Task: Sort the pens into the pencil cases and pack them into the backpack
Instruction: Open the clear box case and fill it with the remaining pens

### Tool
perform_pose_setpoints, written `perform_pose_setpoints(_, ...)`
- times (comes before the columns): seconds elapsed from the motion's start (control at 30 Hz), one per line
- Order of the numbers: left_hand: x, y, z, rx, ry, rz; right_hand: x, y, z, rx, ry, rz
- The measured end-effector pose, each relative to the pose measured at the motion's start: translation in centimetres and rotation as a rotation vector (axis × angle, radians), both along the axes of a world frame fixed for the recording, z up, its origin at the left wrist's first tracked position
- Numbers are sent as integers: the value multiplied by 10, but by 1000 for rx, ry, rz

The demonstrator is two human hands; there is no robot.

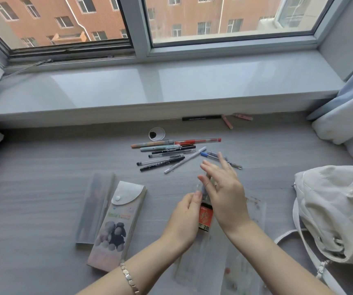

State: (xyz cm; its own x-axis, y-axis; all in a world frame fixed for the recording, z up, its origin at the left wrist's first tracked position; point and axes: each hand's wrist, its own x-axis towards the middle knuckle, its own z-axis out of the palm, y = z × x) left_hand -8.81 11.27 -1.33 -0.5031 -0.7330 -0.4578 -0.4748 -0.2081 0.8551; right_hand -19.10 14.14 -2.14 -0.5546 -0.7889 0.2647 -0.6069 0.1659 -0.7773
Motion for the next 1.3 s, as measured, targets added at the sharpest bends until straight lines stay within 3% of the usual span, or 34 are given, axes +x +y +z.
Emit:
perform_pose_setpoints(0.1,1,0,-4,67,36,41,-11,2,1,164,184,113)
perform_pose_setpoints(0.17,4,-1,-8,72,40,70,-17,5,3,266,181,283)
perform_pose_setpoints(0.27,3,-7,-7,7,27,62,-39,-4,8,226,-140,380)
perform_pose_setpoints(0.33,-1,-15,-5,-21,7,57,-64,-21,7,158,-277,148)
perform_pose_setpoints(0.43,-6,-28,-7,20,-2,98,-101,-53,-12,384,-64,-83)
perform_pose_setpoints(0.6,-17,-47,-16,94,12,155,-124,-91,-39,822,87,213)
perform_pose_setpoints(0.7,-20,-56,-22,117,30,163,-130,-100,-41,971,162,341)
perform_pose_setpoints(0.87,-29,-72,-27,137,31,173,-153,-118,-37,985,100,441)
perform_pose_setpoints(0.97,-37,-83,-27,124,51,198,-178,-140,-36,857,102,261)
perform_pose_setpoints(1.1,-52,-97,-30,123,70,233,-188,-162,-41,905,339,61)
perform_pose_setpoints(1.3,-64,-110,-38,69,58,202,-189,-168,-66,1027,518,8)
